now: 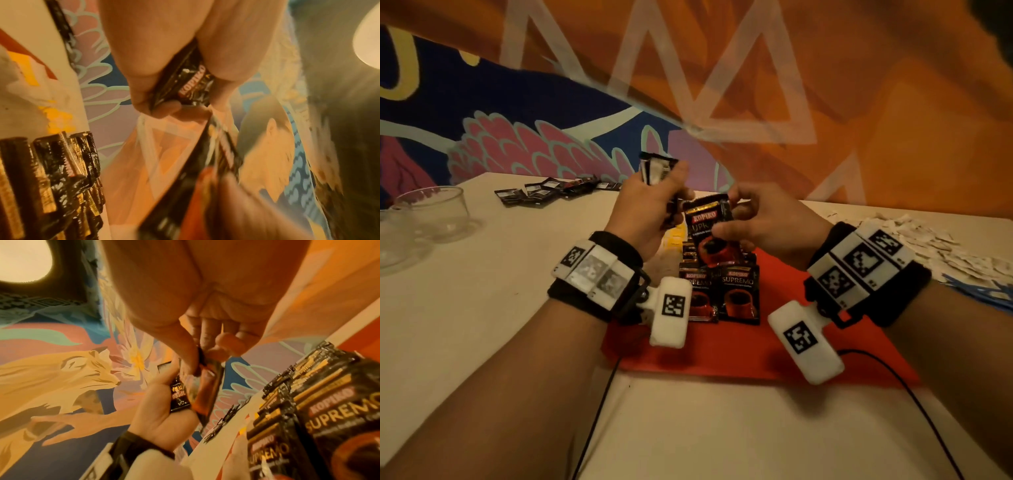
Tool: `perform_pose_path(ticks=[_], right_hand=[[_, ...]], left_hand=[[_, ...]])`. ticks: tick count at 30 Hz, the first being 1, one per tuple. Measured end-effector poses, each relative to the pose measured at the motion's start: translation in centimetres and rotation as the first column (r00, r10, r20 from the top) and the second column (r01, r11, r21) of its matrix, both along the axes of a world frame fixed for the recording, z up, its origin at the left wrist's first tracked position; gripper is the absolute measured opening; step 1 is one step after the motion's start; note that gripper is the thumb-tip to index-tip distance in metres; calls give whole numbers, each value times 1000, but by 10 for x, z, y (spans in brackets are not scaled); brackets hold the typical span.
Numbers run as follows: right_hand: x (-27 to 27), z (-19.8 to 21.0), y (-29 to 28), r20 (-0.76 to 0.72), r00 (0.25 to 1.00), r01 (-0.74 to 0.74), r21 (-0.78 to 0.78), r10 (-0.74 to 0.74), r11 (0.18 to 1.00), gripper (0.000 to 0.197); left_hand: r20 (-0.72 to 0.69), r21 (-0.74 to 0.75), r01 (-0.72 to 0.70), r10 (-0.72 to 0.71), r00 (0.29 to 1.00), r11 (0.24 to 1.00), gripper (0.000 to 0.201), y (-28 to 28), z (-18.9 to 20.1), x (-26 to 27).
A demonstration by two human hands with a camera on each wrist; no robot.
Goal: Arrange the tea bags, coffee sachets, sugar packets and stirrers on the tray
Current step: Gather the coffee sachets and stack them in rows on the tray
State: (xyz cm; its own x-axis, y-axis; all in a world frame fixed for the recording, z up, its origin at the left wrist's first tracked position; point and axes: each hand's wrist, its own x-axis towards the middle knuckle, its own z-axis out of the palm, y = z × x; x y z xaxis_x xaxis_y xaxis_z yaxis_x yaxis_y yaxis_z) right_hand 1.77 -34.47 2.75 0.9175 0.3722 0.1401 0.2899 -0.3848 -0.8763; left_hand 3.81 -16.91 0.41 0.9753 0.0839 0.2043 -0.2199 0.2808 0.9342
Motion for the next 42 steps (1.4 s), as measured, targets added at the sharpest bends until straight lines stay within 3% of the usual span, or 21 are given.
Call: perform_pose_path(ticks=[4, 8, 13, 17, 26, 36, 42], right_hand=[[2, -8, -1, -36, 999, 5, -265, -16, 964, 30], [0, -14, 2, -106, 994, -9, -322, -27, 947, 6], [-5, -17, 9, -100, 995, -73, -480, 28, 874, 6], [-3, -22, 18, -46, 999, -21, -576, -7, 817, 21], [-3, -26, 35, 111, 993, 64, -753, 30, 654, 25], [-4, -26, 33, 102, 995, 62, -757, 24, 650, 30], [-2, -24, 31, 92, 996, 68, -719, -2, 692, 32]], left_hand=[[-167, -334, 120, -184, 969, 935, 24, 28, -4, 13], [-179, -470, 203, -317, 931, 859, 28, 44, -9, 16], [-221, -514, 162, -313, 924, 842, 25, 51, -12, 18], [-225, -518, 167, -322, 920, 839, 25, 51, -12, 19], [-222, -512, 170, -321, 921, 842, 23, 52, -13, 21], [-197, -477, 204, -330, 923, 855, 27, 50, -11, 21], [-165, -470, 239, -350, 922, 850, 29, 49, -12, 19]])
